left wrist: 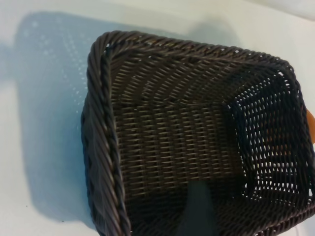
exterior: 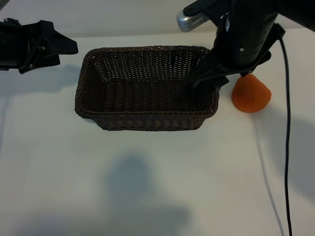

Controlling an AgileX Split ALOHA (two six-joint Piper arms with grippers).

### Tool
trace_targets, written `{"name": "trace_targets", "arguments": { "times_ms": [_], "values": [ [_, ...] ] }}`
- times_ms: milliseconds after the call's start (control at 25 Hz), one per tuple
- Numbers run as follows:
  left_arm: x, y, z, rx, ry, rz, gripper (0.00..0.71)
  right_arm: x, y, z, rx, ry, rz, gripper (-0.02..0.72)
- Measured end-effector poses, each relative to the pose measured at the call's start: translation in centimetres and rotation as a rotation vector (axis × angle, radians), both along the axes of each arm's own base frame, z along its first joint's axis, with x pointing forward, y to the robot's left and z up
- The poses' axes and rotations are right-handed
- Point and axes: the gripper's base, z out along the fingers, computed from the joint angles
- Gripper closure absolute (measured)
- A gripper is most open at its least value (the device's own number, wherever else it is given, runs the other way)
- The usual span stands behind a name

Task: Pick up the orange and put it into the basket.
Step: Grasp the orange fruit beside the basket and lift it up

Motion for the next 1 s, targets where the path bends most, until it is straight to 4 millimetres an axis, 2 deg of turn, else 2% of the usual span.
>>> {"name": "trace_targets", "arguments": {
  "times_ms": [440, 760, 880, 1000],
  "values": [
    [-0.2, -0.2, 0.1, -0.008, 0.011, -0.021, 0.114, 2.3, -5.5, 0.5, 0.049, -0.046, -0.161, 0.133],
    [-0.2, -0.2, 0.1, -0.009, 0.012, -0.023, 0.114, 3.8, -7.2, 0.8, 0.116, -0.144, -0.185, 0.133],
    [-0.2, -0.2, 0.1, -0.01, 0.012, -0.023, 0.114, 4.5, -7.7, 0.1, 0.115, -0.15, -0.189, 0.133],
    [-0.2, -0.2, 0.1, -0.01, 0.012, -0.023, 0.114, 5.4, -8.4, -1.5, 0.097, -0.115, -0.197, 0.133]
  ]
}}
